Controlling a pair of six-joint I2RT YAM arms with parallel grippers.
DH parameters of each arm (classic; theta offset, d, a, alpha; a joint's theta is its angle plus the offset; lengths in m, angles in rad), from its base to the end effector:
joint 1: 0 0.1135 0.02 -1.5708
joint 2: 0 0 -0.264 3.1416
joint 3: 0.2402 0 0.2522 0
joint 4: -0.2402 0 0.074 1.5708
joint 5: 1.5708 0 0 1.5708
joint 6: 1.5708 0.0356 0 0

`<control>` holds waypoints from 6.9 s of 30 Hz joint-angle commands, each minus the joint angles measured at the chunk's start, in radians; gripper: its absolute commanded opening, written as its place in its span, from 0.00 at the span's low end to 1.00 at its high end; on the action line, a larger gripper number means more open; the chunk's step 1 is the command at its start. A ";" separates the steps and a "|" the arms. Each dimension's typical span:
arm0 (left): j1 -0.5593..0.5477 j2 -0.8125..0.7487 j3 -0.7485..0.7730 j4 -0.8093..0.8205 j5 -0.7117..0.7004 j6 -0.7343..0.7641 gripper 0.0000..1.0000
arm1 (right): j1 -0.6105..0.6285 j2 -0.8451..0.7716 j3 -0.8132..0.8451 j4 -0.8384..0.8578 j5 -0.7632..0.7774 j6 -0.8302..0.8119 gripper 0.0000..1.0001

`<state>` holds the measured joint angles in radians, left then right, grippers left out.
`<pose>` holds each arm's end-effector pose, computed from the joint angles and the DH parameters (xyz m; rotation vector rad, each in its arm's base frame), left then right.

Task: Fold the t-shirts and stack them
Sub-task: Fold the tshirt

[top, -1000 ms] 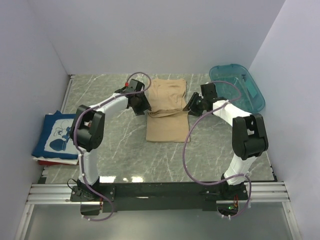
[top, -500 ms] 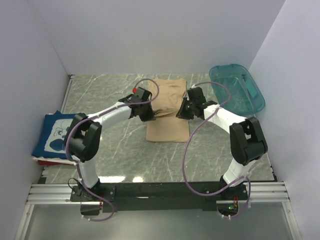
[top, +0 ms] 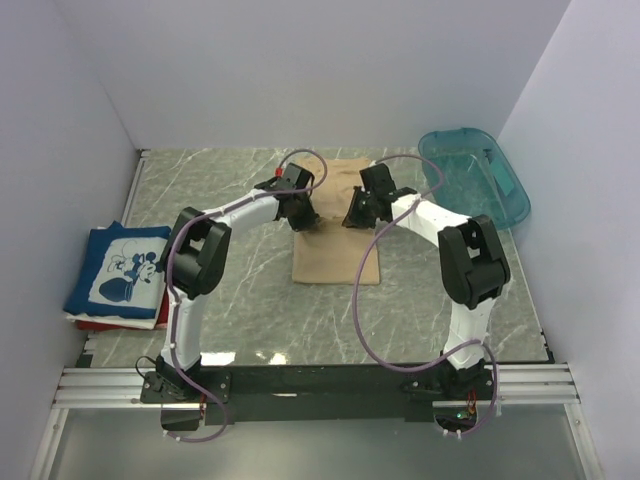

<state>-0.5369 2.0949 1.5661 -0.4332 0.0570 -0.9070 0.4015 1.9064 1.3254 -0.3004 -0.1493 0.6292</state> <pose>0.3913 -0.2352 0.1804 -0.4653 2.6150 -0.6083 0.3791 0.1667 0.1942 0.2212 2.5354 0.6157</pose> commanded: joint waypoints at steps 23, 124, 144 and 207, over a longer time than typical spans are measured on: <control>0.121 0.114 0.124 -0.024 0.055 0.063 0.02 | -0.088 0.152 0.135 -0.045 0.019 -0.020 0.21; -0.005 -0.596 -0.841 0.280 0.122 -0.010 0.50 | -0.073 -0.543 -0.695 0.058 0.016 -0.002 0.43; -0.029 -0.414 -0.793 0.326 0.092 -0.038 0.30 | -0.067 -0.468 -0.724 0.167 -0.036 0.036 0.37; -0.144 -0.923 -0.654 -0.085 -0.066 0.009 0.01 | 0.159 -1.022 -0.549 -0.235 0.030 0.040 0.00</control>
<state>-0.7227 1.1305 0.8303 -0.5419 -0.0540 -0.9825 0.5972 0.8265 0.7113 -0.6048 -0.1184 0.7246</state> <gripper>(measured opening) 0.023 0.009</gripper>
